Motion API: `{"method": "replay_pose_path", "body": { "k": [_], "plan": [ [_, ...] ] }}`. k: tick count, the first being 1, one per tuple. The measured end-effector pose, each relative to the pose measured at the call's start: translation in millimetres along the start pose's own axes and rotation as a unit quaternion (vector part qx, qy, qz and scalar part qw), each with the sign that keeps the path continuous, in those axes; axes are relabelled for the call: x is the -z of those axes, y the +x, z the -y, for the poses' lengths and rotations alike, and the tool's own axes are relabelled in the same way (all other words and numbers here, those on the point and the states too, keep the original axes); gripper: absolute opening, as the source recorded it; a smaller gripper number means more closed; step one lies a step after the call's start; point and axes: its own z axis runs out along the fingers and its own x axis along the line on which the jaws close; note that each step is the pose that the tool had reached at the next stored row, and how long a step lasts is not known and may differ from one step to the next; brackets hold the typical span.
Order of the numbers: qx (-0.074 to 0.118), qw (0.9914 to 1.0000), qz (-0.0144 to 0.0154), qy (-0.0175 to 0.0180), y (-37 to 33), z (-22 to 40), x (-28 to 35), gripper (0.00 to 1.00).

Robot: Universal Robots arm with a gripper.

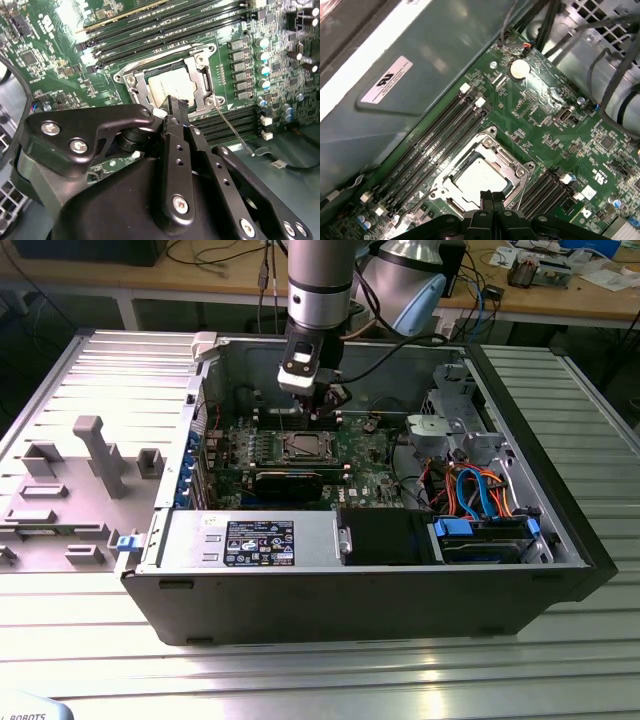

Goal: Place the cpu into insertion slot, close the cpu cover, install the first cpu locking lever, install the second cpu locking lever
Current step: 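Install the first cpu locking lever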

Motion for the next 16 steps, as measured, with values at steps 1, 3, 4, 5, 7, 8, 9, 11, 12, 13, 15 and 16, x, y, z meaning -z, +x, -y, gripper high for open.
{"method": "replay_pose_path", "body": {
  "k": [1,3,4,5,7,8,9,11,12,13,15,16],
  "plan": [
    [0.003,0.99999,0.0001,0.0000,0.0,0.1,0.5,0.11],
    [0.007,0.99998,0.0001,-0.0001,0.0,0.0,3.3,0.11],
    [0.008,0.99997,0.0001,-0.0001,-0.1,0.1,4.7,0.11],
    [0.009,0.99996,0.0001,-0.0001,-0.1,0.1,5.9,0.11],
    [0.013,0.99992,0.0001,-0.0002,-0.1,0.1,8.1,0.11],
    [0.015,0.99989,0.0001,-0.0002,0.1,0.2,8.8,0.11],
    [0.018,0.99984,0.0002,-0.0003,0.4,0.5,8.8,0.11],
    [0.027,0.99964,0.0003,-0.0003,0.6,0.8,8.8,0.11],
    [0.032,0.99950,0.0003,-0.0003,0.7,0.8,8.8,0.11],
    [0.038,0.99928,0.0004,-0.0003,0.6,0.8,8.8,0.11],
    [0.054,0.99854,0.0005,-0.0004,0.7,0.9,8.8,0.11],
    [0.063,0.99801,0.0006,-0.0005,0.7,0.9,8.7,0.11]
  ]
}}
